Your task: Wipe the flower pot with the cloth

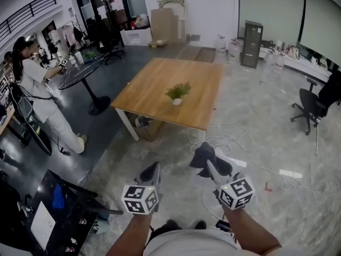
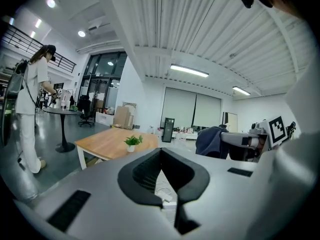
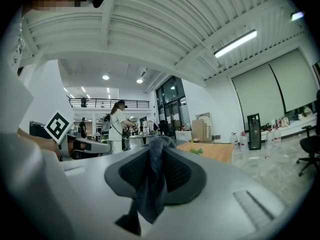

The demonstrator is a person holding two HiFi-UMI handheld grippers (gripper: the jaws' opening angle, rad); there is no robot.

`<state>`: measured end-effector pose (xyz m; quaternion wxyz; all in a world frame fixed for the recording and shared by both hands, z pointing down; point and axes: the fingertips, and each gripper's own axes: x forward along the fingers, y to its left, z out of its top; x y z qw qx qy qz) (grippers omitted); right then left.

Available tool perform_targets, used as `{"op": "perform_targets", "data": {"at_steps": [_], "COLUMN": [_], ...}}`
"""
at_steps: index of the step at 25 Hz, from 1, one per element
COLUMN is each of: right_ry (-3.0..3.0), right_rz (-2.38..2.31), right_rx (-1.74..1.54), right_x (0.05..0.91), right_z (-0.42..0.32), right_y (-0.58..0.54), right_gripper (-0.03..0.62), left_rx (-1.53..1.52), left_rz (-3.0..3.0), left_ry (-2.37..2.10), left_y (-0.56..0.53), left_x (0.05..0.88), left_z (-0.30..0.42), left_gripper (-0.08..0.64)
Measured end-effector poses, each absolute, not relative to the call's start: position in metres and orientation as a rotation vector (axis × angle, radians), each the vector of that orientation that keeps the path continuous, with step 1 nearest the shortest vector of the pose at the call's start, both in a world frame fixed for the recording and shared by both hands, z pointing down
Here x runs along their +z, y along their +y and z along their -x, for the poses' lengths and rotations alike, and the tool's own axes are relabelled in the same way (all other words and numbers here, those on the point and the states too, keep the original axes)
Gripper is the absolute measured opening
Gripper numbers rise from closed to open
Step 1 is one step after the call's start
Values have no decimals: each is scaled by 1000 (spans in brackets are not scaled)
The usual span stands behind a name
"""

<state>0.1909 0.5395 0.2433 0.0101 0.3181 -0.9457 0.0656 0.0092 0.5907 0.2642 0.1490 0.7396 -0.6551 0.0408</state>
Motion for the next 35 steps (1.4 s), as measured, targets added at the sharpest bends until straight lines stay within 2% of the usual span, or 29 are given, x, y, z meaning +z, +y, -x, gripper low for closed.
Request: {"op": "perform_targets", "data": {"at_steps": [11, 21, 28, 35], "right_ry": [-2892, -2811, -2774, -2788], "right_rz": [-1034, -1184, -1227, -1199], "right_rx": [219, 278, 314, 352], "right_x": [264, 273, 294, 331], "right_z": [-105, -20, -4, 0], "right_y": [387, 253, 167, 25], "right_gripper": [69, 69, 69, 69], "left_rx": [105, 221, 258, 337], "left_rz": [-2114, -2162, -2131, -2016], "left_ry": [-1799, -1584, -1543, -1543], "left_y": [430, 280, 184, 44], "left_x": [297, 334, 361, 427], "left_z": [81, 160, 186, 199], "left_gripper": [6, 6, 8, 8]}}
